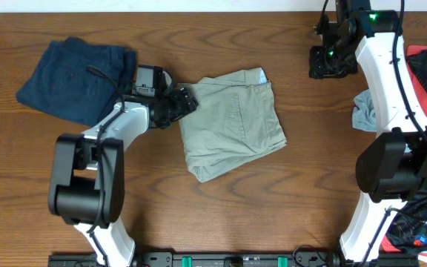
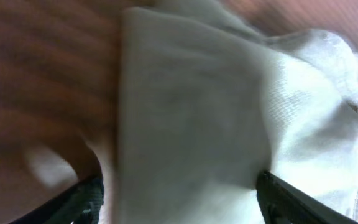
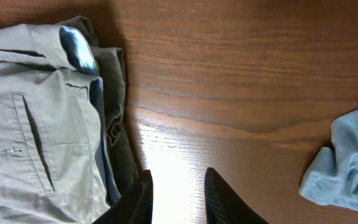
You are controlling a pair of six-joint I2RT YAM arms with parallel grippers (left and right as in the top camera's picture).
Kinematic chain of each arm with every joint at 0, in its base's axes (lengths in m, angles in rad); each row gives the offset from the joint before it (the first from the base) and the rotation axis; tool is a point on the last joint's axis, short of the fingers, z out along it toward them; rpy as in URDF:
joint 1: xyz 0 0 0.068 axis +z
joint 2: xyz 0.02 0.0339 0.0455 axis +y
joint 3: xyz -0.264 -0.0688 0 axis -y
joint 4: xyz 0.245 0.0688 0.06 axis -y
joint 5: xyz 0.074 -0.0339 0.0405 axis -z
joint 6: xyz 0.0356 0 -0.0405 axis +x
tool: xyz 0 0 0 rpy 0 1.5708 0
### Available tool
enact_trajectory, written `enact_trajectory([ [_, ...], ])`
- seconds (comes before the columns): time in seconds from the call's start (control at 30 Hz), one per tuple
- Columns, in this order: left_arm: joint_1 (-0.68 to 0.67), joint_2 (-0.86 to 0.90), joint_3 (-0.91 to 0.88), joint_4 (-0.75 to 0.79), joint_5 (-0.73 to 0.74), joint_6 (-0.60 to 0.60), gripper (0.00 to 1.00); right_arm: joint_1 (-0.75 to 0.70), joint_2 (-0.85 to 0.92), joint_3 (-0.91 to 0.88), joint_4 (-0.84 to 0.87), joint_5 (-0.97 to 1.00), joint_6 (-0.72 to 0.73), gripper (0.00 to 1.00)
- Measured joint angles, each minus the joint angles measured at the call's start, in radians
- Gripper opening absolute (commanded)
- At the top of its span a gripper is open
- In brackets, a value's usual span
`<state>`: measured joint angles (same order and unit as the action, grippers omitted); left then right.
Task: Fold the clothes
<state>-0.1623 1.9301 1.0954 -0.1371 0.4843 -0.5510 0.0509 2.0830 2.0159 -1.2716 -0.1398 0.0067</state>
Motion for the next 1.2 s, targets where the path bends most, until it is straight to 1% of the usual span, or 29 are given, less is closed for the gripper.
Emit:
enact_trajectory([
  [0.03, -0.006, 0.017, 0.0, 0.032, 0.024, 0.007, 0.09, 0.0, 0.0, 0.0, -0.001, 0.0, 0.0, 0.26],
  [0.07, -0.011, 0.033, -0.001, 0.065, 0.046, 0.012, 0.06, 0.0, 0.0, 0.0, -0.001, -0.001, 0.0, 0.26],
  [0.2, -0.03, 0.062, -0.004, 0.176, 0.113, 0.029, 0.06, 0.0, 0.0, 0.0, -0.003, -0.002, 0.0, 0.26],
  [0.3, -0.023, 0.046, -0.004, 0.221, 0.137, 0.031, 0.06, 0.0, 0.0, 0.0, -0.003, -0.002, 0.0, 0.26],
  [0.37, 0.006, 0.019, -0.002, 0.223, 0.137, 0.032, 0.06, 0.0, 0.0, 0.0, -0.003, -0.002, 0.0, 0.26],
  [0.53, 0.163, -0.075, 0.071, 0.217, 0.094, 0.032, 0.06, 0.0, 0.0, 0.0, -0.003, -0.002, 0.0, 0.26],
  [0.7, 0.386, -0.196, 0.165, 0.234, 0.042, 0.032, 0.07, 0.0, 0.0, 0.0, -0.003, -0.002, -0.003, 0.26],
  [0.73, 0.435, -0.216, 0.172, 0.234, 0.034, 0.032, 0.09, 0.0, 0.0, 0.0, -0.003, -0.002, -0.005, 0.26],
  [0.77, 0.487, -0.232, 0.177, 0.228, 0.029, 0.033, 0.17, 0.0, 0.0, 0.0, -0.003, -0.002, -0.009, 0.26],
  [0.8, 0.534, -0.242, 0.181, 0.211, 0.024, 0.035, 0.28, 0.0, 0.0, 0.0, -0.003, -0.002, -0.011, 0.26],
  [0.87, 0.613, -0.247, 0.185, 0.153, 0.008, 0.036, 0.41, -0.001, 0.0, 0.0, -0.003, -0.002, -0.015, 0.26],
  [0.9, 0.656, -0.243, 0.185, 0.103, 0.003, 0.037, 0.5, -0.001, 0.0, 0.0, -0.002, -0.002, -0.015, 0.26],
  [0.93, 0.686, -0.238, 0.185, 0.061, -0.003, 0.038, 0.65, -0.002, 0.0, 0.0, 0.0, -0.002, -0.016, 0.26],
  [0.97, 0.712, -0.229, 0.184, 0.023, -0.006, 0.036, 0.86, -0.002, 0.0, 0.0, 0.002, -0.002, -0.016, 0.26],
  [1.0, 0.734, -0.217, 0.184, -0.016, -0.013, 0.034, 0.99, -0.002, 0.0, 0.0, 0.004, -0.002, -0.018, 0.26],
  [1.13, 0.784, -0.181, 0.181, -0.151, -0.017, 0.032, 0.98, -0.003, 0.0, 0.0, 0.007, -0.002, -0.026, 0.27],
  [1.2, 0.797, -0.175, 0.179, -0.166, -0.014, 0.032, 0.98, -0.003, 0.0, 0.0, 0.006, -0.002, -0.028, 0.27],
])
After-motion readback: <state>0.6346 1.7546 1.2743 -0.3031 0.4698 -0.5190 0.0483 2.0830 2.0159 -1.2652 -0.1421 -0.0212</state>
